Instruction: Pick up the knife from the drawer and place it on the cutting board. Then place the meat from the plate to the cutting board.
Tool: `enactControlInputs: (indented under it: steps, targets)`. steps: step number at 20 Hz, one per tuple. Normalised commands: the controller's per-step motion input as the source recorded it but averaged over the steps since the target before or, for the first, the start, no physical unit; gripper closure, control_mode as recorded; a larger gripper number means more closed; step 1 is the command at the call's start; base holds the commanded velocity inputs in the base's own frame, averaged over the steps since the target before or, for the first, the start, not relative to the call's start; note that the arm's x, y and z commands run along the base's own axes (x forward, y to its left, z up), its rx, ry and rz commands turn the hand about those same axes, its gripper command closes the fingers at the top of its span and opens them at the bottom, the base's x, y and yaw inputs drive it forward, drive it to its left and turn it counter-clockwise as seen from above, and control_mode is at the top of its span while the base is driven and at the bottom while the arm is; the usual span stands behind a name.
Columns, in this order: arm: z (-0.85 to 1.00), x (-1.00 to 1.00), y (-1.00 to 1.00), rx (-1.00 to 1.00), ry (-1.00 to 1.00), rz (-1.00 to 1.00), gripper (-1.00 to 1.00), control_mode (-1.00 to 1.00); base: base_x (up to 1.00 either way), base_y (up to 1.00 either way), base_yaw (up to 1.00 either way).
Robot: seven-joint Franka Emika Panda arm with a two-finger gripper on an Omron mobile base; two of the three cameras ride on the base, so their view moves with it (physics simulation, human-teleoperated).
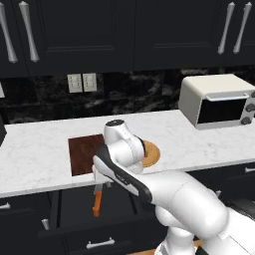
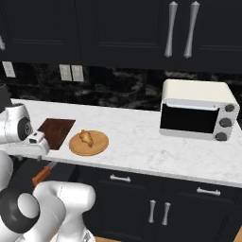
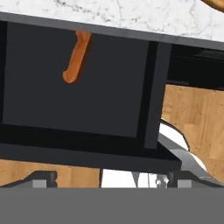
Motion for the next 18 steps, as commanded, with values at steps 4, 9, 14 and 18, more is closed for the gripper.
enactControlInputs:
  steps: [4,9,14,18]
  targets:
    - [-0.4,0.0,0.29,0.0,0.03,0.0,-1.0,-1.0,0.0,0.0,0.0]
    - [-0.55,-0.1,0.14,0.0,0.02,0.01,-1.0,-1.0,0.0,0.0,0.0]
    - [-0.69,-0.12,0.1,0.0,0.0,0.0,-1.0,-1.0,0.0,0.0,0.0]
    - [-0.66,-0.02,0.11,0.0,0.01,0.0,-1.0,-1.0,0.0,0.0,0.0]
